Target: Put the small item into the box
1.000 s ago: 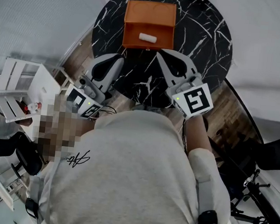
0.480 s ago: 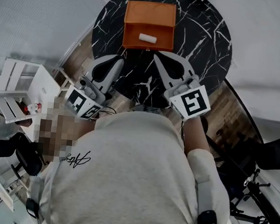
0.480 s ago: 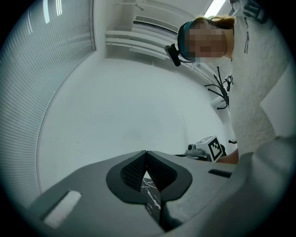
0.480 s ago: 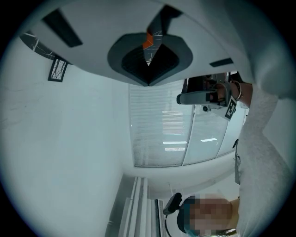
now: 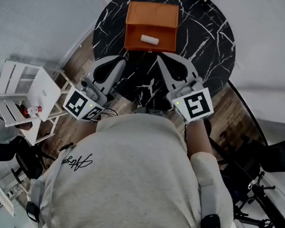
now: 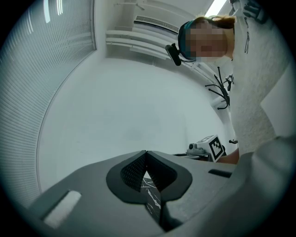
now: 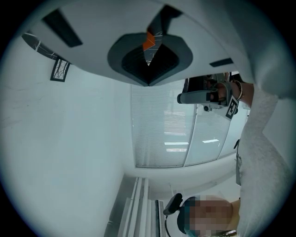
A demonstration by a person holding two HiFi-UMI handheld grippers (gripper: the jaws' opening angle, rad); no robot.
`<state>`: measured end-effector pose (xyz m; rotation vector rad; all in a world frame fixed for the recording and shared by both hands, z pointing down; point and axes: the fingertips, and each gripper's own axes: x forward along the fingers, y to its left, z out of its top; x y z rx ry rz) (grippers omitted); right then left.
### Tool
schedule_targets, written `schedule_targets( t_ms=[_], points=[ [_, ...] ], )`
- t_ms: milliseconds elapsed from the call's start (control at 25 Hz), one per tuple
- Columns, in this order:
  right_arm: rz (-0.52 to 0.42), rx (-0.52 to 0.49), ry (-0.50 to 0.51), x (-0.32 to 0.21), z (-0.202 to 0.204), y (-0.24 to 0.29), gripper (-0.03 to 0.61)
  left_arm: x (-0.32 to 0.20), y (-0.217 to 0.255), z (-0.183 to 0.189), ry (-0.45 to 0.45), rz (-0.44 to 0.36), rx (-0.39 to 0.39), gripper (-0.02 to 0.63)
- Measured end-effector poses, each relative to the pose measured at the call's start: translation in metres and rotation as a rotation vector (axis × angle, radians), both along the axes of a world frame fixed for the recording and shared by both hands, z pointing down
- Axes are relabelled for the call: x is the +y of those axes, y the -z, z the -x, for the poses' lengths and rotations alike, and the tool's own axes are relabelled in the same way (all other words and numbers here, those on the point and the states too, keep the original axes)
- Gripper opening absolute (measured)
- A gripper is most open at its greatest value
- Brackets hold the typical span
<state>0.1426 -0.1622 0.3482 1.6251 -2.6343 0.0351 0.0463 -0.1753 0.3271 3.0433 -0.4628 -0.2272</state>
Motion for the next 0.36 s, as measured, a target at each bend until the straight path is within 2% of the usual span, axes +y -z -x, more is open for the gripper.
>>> schedule_targets(
  t_ms=[360],
  points=[
    [0.000,0.000,-0.014,0.0003,-0.0019,-0.0011,0.008,-0.0030,0.0007,-0.0007,0.000,-0.003,0.003,0.003]
  ],
)
